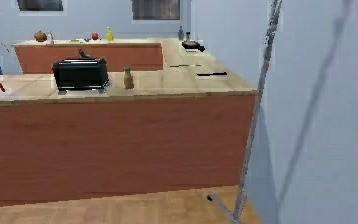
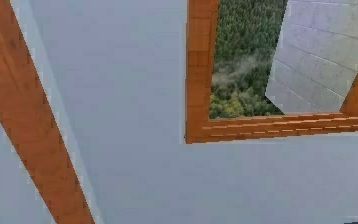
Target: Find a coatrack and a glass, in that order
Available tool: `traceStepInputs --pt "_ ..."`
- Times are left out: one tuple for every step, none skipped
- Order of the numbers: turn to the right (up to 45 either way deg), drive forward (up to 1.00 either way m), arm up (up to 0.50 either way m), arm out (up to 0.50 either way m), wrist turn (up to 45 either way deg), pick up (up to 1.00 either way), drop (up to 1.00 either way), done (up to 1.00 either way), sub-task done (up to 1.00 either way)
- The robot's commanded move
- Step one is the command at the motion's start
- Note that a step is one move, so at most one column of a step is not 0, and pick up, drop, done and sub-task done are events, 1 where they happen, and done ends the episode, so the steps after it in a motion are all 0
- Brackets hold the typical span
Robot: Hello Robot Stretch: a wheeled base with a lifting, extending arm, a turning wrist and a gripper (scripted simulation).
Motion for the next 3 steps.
traceStepInputs --pt "18.0 0.0 0.0 0.0 0.0 0.0 0.0 0.0 0.0" --pt "0.0 0.0 0.0 0.0 0.0 0.0 0.0 0.0 1.0" --pt "-45.0 0.0 0.0 0.0 0.0 0.0 0.0 0.0 0.0"
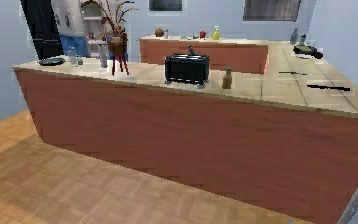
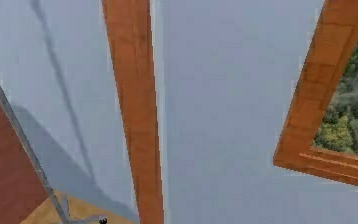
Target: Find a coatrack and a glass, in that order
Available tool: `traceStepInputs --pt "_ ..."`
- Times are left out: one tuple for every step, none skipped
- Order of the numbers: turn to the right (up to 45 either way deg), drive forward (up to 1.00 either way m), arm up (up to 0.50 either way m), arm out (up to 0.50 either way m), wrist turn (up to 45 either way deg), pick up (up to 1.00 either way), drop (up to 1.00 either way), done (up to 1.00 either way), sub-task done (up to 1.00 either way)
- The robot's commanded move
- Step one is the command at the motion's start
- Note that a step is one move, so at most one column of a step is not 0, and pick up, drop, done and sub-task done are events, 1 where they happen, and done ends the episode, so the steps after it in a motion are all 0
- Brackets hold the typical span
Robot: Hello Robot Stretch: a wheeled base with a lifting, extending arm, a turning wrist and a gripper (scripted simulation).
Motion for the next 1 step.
traceStepInputs --pt "0.0 0.65 0.0 0.0 0.0 0.0 0.0 0.0 0.0"
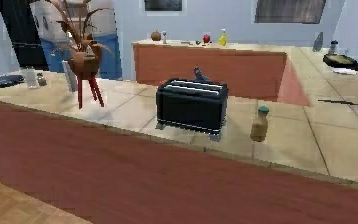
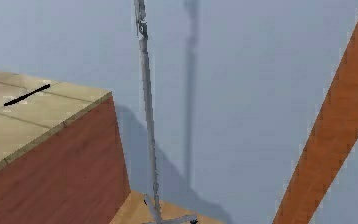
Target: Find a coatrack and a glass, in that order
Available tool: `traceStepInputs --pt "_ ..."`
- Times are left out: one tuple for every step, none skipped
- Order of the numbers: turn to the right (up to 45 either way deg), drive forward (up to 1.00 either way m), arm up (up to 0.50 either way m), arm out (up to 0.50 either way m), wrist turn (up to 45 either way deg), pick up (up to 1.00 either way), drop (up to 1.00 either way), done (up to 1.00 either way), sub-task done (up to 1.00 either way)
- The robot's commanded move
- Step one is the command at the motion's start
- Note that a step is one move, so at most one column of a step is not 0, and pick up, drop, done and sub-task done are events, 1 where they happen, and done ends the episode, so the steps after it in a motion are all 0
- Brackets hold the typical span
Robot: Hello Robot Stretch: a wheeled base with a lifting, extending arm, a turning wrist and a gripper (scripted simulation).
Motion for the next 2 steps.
traceStepInputs --pt "21.0 0.0 0.0 0.0 0.0 0.0 0.0 0.0 0.0" --pt "0.0 0.0 0.0 0.0 0.0 0.0 0.0 1.0 0.0"
